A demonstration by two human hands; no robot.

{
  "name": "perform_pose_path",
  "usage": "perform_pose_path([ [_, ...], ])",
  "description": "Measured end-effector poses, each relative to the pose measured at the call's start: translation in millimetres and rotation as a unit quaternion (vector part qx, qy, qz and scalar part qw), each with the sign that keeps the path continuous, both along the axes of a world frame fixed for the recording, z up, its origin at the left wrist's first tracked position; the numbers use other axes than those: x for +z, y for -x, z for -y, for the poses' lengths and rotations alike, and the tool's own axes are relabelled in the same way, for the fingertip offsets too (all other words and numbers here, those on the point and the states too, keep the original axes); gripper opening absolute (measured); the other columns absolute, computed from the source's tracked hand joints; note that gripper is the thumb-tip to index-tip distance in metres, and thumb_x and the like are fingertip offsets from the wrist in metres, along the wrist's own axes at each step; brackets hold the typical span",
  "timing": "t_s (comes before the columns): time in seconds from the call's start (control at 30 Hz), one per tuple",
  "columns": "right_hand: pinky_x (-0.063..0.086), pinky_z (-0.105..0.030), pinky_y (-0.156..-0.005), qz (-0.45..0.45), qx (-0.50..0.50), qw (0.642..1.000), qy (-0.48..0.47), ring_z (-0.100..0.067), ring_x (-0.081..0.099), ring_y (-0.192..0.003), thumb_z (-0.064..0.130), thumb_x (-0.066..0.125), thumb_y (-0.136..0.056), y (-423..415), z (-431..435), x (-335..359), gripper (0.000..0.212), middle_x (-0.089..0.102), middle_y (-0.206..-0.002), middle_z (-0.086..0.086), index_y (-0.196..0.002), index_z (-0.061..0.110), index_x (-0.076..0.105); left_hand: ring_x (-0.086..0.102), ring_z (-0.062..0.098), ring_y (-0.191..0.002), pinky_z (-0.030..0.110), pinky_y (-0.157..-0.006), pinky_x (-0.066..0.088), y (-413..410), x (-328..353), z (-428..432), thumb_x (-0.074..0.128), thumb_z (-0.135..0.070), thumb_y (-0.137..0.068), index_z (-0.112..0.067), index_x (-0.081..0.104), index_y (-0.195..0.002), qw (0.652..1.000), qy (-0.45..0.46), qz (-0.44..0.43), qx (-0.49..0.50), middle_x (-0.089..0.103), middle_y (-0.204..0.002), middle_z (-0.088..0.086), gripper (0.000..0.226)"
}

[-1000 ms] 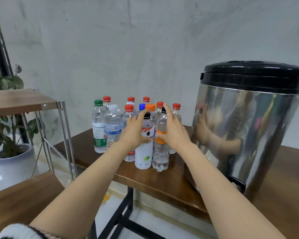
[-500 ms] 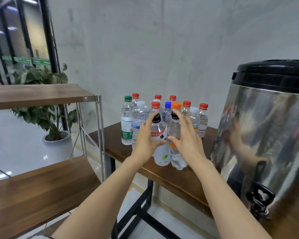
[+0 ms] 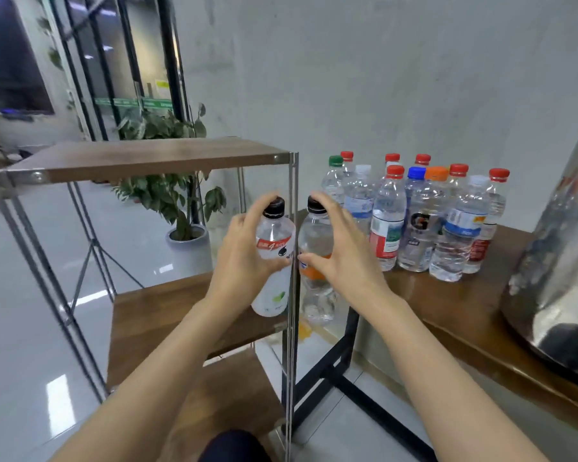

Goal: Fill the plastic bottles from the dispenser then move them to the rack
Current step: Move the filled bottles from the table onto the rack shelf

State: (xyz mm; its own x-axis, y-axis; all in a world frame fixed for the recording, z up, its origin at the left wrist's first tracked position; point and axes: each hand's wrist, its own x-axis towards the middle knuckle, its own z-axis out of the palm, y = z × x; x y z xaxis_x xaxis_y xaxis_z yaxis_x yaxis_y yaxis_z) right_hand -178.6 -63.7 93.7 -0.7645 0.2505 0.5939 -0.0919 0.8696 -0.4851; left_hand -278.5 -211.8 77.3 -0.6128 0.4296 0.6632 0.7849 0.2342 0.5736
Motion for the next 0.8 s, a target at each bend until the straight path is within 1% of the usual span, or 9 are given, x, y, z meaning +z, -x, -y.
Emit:
perform_pose_path([
  [0.13,0.037,-0.025,-0.096,0.007,0.058,0.997,0.047,-0.014,0.043,-0.132,0.018,0.079,-0.082,31.2,46.8,-16.1,0.092,0.036,-0.151,0.006,-0.148,0.045,0.020,0.043,0.010,-0.118,0.020,-0.088,0.037,13.4,-14.1,50.1,0.088,-0.012,-0.067,-0.037,0.035,-0.144,0.999,0.014,0.011,0.045,0.051,-0.130,-0.008,0.097],
  [0.2,0.036,-0.024,-0.095,0.014,0.085,0.994,0.066,-0.014,0.043,-0.132,0.016,0.078,-0.082,49.5,62.9,-24.8,0.091,0.037,-0.151,0.006,-0.148,0.044,0.023,0.044,0.011,-0.114,0.022,-0.088,0.036,22.8,-22.2,67.5,0.088,-0.013,-0.067,-0.035,0.035,-0.145,0.997,0.017,0.020,0.075,0.050,-0.123,-0.007,0.097],
  [0.3,0.035,-0.023,-0.097,0.024,0.122,0.989,0.078,-0.014,0.043,-0.133,0.015,0.079,-0.082,84.1,78.6,-37.1,0.091,0.037,-0.151,0.004,-0.149,0.041,0.024,0.045,0.011,-0.104,0.022,-0.081,0.037,41.9,-33.6,83.7,0.087,-0.013,-0.070,-0.047,0.032,-0.139,0.992,0.017,0.044,0.113,0.044,-0.109,-0.008,0.095],
  [0.4,0.035,-0.023,-0.099,0.031,0.155,0.983,0.092,-0.014,0.041,-0.135,0.015,0.080,-0.080,126.7,87.1,-45.1,0.091,0.037,-0.152,0.004,-0.149,0.039,0.025,0.047,0.013,-0.102,0.025,-0.082,0.041,69.6,-42.4,92.7,0.086,-0.013,-0.072,-0.045,0.032,-0.142,0.985,0.006,0.074,0.155,0.044,-0.108,-0.009,0.094],
  [0.5,0.037,-0.024,-0.095,0.045,0.195,0.973,0.112,-0.014,0.044,-0.129,0.011,0.078,-0.083,167.3,94.0,-50.2,0.089,0.034,-0.152,0.004,-0.149,0.040,0.025,0.049,0.013,-0.098,0.020,-0.076,0.039,100.5,-52.5,100.5,0.085,-0.011,-0.072,-0.046,0.033,-0.139,0.977,-0.010,0.096,0.190,0.047,-0.104,-0.014,0.091],
  [0.57,0.035,-0.022,-0.092,0.059,0.214,0.967,0.124,-0.010,0.043,-0.127,0.009,0.076,-0.084,192.5,99.8,-52.3,0.088,0.032,-0.152,0.003,-0.149,0.040,0.025,0.045,0.008,-0.099,0.011,-0.075,0.036,120.9,-59.1,106.4,0.085,-0.012,-0.071,-0.045,0.034,-0.139,0.972,-0.018,0.102,0.212,0.051,-0.112,-0.006,0.091],
  [0.63,0.034,-0.019,-0.094,0.067,0.234,0.960,0.135,-0.012,0.042,-0.130,0.007,0.075,-0.084,215.8,106.8,-54.5,0.087,0.034,-0.150,0.000,-0.149,0.037,0.026,0.043,0.006,-0.100,0.009,-0.076,0.034,141.7,-65.5,113.2,0.085,-0.009,-0.071,-0.041,0.035,-0.140,0.966,-0.018,0.102,0.239,0.051,-0.118,-0.001,0.091],
  [0.73,0.034,-0.001,-0.087,0.071,0.270,0.946,0.165,-0.015,0.042,-0.132,0.001,0.072,-0.086,248.4,118.4,-61.9,0.085,0.035,-0.148,-0.005,-0.150,0.032,0.027,0.044,0.012,-0.101,0.023,-0.083,0.037,168.6,-70.8,122.6,0.083,-0.006,-0.072,-0.035,0.035,-0.142,0.954,-0.009,0.102,0.283,0.048,-0.116,-0.001,0.090],
  [0.8,0.037,-0.002,-0.089,0.066,0.277,0.945,0.163,-0.017,0.046,-0.130,0.001,0.074,-0.083,267.5,126.9,-68.1,0.086,0.037,-0.147,-0.006,-0.150,0.030,0.028,0.045,0.014,-0.101,0.027,-0.084,0.037,186.9,-75.3,128.4,0.083,-0.004,-0.073,-0.033,0.036,-0.142,0.947,-0.005,0.105,0.303,0.049,-0.117,0.001,0.088],
])
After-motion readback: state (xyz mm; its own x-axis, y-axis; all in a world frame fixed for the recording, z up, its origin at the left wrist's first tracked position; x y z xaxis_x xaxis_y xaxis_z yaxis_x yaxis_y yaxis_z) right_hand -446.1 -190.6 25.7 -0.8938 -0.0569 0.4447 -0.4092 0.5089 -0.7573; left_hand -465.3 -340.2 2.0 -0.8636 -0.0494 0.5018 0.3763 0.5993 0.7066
